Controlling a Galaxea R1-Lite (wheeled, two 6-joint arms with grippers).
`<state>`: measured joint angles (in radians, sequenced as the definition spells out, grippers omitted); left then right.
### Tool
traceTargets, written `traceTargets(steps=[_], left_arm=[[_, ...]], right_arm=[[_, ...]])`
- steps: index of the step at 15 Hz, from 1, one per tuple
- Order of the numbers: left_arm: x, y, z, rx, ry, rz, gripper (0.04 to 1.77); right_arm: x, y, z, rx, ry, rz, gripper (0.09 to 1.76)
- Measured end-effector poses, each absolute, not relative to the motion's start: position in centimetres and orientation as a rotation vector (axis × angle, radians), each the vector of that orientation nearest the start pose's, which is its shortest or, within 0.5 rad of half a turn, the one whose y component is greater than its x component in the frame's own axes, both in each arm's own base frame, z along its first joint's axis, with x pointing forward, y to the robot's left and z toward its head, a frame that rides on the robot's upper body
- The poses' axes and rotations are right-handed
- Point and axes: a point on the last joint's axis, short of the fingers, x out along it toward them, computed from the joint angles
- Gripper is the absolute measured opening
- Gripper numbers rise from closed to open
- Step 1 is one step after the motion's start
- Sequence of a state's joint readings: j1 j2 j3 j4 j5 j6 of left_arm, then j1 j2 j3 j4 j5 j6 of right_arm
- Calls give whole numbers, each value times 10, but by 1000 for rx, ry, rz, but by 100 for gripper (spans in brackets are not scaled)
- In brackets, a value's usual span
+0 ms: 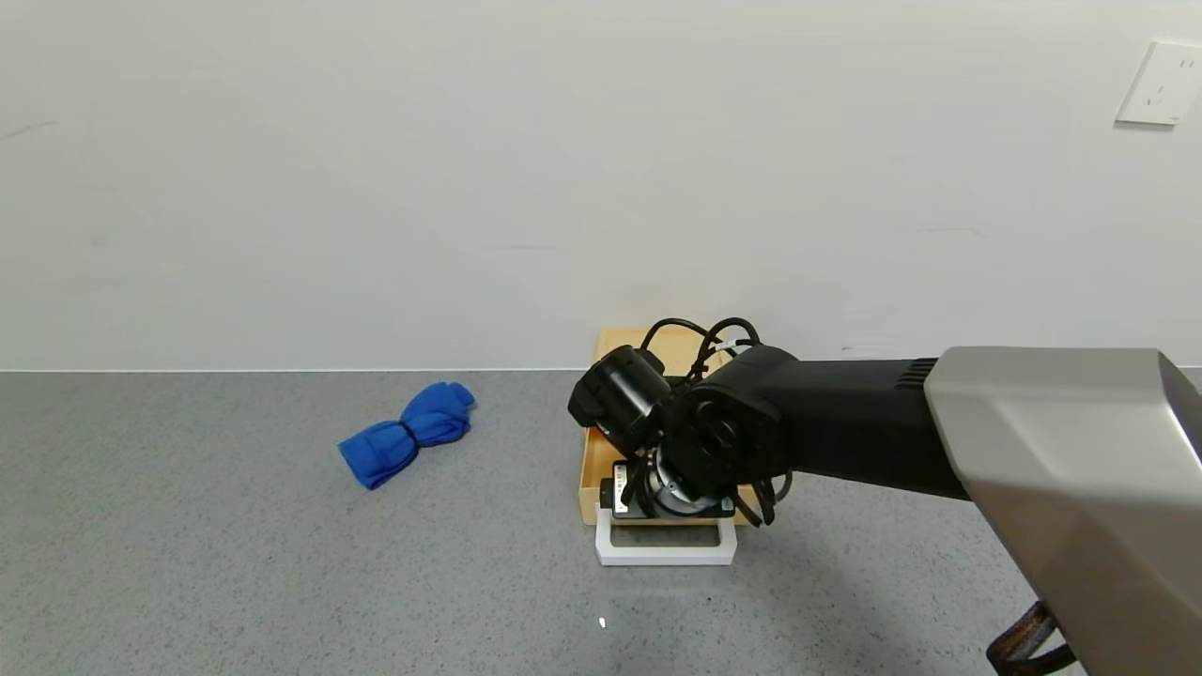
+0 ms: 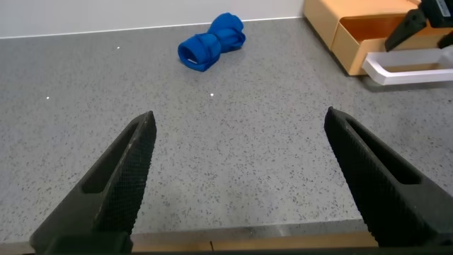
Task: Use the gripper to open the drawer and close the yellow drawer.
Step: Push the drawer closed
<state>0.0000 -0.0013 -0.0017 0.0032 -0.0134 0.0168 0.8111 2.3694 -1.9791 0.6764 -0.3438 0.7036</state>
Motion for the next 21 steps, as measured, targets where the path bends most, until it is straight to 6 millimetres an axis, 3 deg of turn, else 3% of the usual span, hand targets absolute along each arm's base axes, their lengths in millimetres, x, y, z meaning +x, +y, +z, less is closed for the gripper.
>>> traceTargets(steps=[21], left_arm=[[-23, 0, 76, 17, 0, -12, 172]], right_arm=[[370, 318, 112, 8, 745, 161, 171]])
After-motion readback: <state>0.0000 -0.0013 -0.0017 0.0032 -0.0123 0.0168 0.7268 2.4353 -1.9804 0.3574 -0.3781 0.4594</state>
